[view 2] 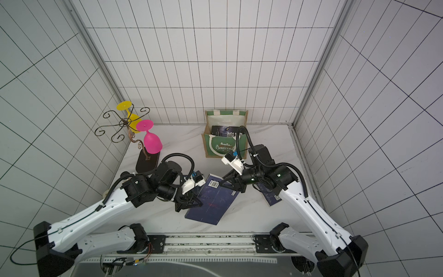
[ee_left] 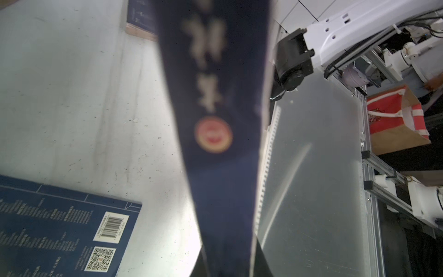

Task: Put the books into the canvas bag
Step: Place the book in the canvas bag.

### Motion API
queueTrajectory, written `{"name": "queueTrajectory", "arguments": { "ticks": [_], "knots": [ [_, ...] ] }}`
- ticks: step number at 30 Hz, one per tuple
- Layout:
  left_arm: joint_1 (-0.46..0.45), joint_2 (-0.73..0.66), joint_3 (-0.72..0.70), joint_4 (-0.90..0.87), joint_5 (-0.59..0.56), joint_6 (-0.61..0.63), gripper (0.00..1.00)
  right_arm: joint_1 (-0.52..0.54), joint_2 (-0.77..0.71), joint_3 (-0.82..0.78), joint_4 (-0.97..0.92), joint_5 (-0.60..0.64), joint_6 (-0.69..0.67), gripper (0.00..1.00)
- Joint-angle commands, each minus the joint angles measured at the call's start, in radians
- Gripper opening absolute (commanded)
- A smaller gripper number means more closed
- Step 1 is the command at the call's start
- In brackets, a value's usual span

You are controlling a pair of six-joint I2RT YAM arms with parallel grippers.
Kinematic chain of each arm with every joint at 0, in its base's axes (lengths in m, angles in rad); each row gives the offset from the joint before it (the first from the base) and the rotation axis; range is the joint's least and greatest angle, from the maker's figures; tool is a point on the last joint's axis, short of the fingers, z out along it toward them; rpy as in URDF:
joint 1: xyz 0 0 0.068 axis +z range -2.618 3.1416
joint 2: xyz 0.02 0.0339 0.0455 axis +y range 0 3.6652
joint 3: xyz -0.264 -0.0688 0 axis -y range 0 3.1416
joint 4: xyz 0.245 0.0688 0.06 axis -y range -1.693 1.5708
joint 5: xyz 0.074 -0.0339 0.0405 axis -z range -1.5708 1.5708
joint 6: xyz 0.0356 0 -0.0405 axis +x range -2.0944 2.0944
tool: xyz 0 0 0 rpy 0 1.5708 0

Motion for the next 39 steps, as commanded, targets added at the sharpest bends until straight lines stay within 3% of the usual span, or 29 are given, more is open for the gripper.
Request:
{"name": "queueTrajectory", "arguments": {
  "ticks": [1,5,6,8,10,11,22,31,34,39],
  "knots": [
    [0.065,-0.053,0.02,0.173,0.036,-0.017,0.0,0.009,0.015,0.0,-0.044,0.001,-0.04,0.0],
    [0.137,-0.069,0.01,0.208,0.061,-0.046,0.0,0.011,0.032,0.039,-0.047,-0.04,-0.061,0.0],
    [0.147,-0.076,0.004,0.22,0.064,-0.051,0.05,0.011,0.037,0.053,-0.046,-0.04,-0.063,0.0],
    [0.155,-0.09,-0.006,0.233,0.046,-0.061,0.44,0.008,0.045,0.09,-0.019,-0.008,-0.043,0.0],
    [0.158,-0.101,-0.015,0.236,0.016,-0.07,0.62,-0.018,0.053,0.126,0.038,0.02,0.01,0.0],
    [0.16,-0.107,-0.02,0.236,-0.012,-0.075,0.66,-0.044,0.062,0.148,0.069,0.017,0.047,0.0],
    [0.231,-0.245,-0.139,0.251,-0.375,-0.117,0.78,-0.399,0.223,0.399,0.461,-0.073,0.48,0.0],
    [0.234,-0.26,-0.176,0.274,-0.348,-0.116,0.81,-0.595,0.429,0.475,0.975,-0.107,0.96,0.0],
    [0.234,-0.253,-0.176,0.276,-0.342,-0.115,0.81,-0.618,0.505,0.489,1.079,-0.08,1.035,0.0],
    [0.235,-0.255,-0.177,0.275,-0.345,-0.115,0.82,-0.609,0.594,0.511,1.048,-0.057,1.008,0.0]
  ]
}}
